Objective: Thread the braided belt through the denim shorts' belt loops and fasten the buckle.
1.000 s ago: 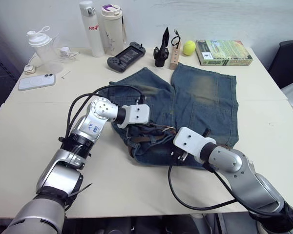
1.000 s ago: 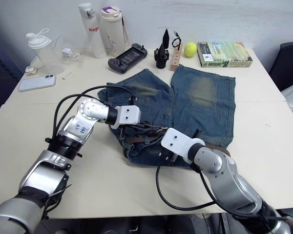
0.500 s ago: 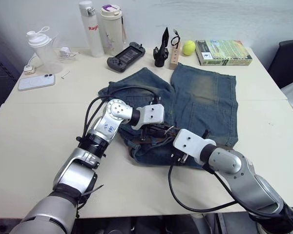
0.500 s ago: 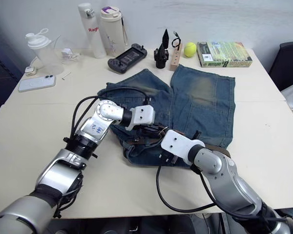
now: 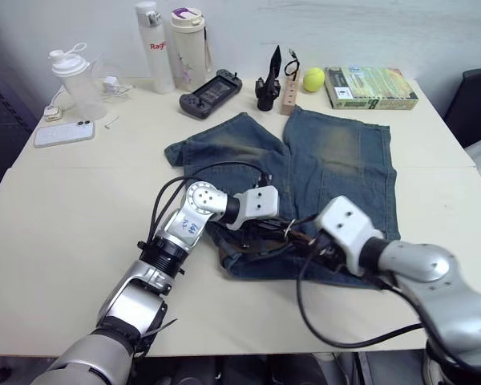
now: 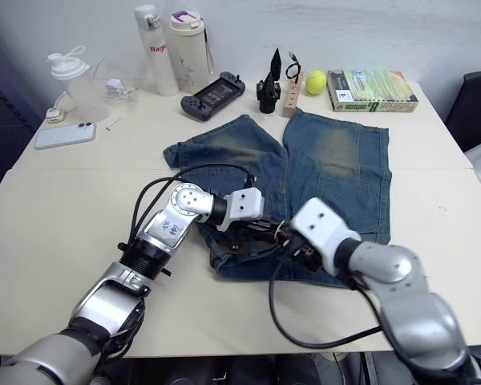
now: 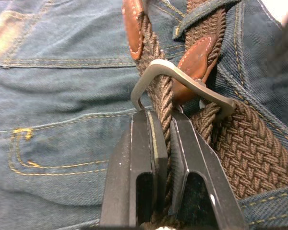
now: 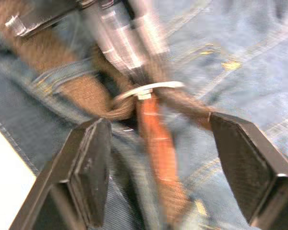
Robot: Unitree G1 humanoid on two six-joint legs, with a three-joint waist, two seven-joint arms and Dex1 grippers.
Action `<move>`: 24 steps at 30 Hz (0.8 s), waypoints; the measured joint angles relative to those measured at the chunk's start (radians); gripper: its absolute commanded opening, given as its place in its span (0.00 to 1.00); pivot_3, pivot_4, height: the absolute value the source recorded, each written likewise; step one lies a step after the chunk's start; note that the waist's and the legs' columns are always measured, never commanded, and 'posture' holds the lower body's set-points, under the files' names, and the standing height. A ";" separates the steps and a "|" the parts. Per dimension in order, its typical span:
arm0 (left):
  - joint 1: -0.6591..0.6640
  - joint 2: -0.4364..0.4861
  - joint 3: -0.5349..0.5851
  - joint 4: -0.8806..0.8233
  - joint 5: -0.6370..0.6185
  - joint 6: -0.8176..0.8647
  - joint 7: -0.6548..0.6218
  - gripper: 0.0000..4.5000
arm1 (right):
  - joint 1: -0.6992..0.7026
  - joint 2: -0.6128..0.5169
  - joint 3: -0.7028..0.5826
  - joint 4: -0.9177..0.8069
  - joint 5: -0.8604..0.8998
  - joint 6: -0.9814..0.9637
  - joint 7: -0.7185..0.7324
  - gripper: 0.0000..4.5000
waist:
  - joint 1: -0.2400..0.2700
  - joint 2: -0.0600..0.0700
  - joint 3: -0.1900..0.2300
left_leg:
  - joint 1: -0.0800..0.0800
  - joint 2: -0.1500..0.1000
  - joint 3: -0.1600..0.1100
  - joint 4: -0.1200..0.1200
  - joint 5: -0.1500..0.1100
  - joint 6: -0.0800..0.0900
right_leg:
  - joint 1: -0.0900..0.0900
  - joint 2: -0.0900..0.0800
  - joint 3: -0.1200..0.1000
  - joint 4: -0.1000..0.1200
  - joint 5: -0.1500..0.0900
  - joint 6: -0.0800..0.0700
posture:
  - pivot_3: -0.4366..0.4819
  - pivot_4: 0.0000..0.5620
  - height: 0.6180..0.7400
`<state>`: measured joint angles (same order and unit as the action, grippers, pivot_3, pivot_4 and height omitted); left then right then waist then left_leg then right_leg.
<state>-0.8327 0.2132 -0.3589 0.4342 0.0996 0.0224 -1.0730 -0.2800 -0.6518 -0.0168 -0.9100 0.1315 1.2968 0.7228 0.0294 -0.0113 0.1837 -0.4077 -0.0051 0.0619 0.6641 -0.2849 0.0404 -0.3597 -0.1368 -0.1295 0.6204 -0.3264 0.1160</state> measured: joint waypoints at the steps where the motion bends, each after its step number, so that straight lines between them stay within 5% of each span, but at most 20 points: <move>1: 0.000 0.000 -0.003 0.000 0.000 0.000 0.000 0.00 | -0.004 -0.008 -0.037 0.000 0.026 0.022 0.019 0.80 | 0.000 0.000 0.000 | 0.000 0.000 0.000 0.000 0.000 0.000 | 0.000 0.000 0.000 0.000 0.000 0.000 | 0.48 0.27 0.87; 6: 0.000 -0.004 -0.007 0.000 0.000 0.000 0.000 0.00 | -0.059 -0.014 -0.164 -0.002 0.114 0.086 0.075 0.80 | -0.003 0.000 0.000 | 0.000 0.000 0.000 0.000 0.000 0.000 | 0.000 0.000 0.000 0.000 0.000 0.000 | 0.48 0.27 0.87; 12: 0.000 -0.011 -0.010 0.000 0.000 0.000 0.001 0.00 | 0.019 -0.199 -0.011 0.015 0.046 -0.120 -0.003 0.80 | -0.002 0.000 0.000 | 0.000 -0.001 0.001 0.000 0.000 0.001 | 0.000 -0.002 0.000 0.000 0.000 0.000 | 0.48 0.27 0.87; 24: 0.000 -0.014 -0.013 -0.001 0.000 -0.001 0.001 0.00 | 0.030 -0.241 0.205 0.126 -0.104 -0.381 -0.118 0.80 | -0.002 0.000 0.000 | 0.000 -0.001 0.001 0.000 0.000 0.001 | 0.000 -0.001 -0.001 0.000 0.000 0.000 | 0.48 0.27 0.87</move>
<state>-0.8323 0.1995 -0.3723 0.4334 0.0996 0.0217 -1.0723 -0.2503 -0.8925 0.1882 -0.7836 0.0277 0.9158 0.6043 0.0277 -0.0110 0.1839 -0.4075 -0.0058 0.0630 0.6645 -0.2851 0.0411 -0.3594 -0.1381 -0.1305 0.6202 -0.3264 0.1160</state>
